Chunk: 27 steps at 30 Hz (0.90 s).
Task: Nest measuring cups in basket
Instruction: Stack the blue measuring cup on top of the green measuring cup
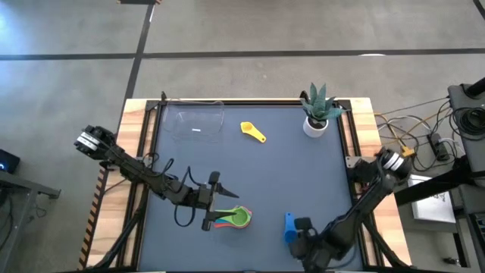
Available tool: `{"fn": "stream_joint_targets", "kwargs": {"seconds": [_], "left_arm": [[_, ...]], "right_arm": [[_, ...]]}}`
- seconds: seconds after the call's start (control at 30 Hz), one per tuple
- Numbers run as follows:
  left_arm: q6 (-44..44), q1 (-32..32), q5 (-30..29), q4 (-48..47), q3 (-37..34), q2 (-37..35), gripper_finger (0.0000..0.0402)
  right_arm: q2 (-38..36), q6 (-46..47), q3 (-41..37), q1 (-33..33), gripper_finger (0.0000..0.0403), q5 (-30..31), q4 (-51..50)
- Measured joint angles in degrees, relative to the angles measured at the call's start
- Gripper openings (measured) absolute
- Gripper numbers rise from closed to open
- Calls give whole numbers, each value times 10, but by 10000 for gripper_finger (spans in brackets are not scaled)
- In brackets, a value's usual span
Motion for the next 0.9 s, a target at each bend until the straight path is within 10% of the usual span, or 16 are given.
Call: {"fn": "stream_joint_targets", "kwargs": {"seconds": [0.5,0.9], "left_arm": [[-12,0,0,-1,0,0,232],[-24,0,0,-7,0,0,232]], "right_arm": [[110,-22,73,-2,126,-2,-143],[54,-68,72,-3,11,63,-150]]}}
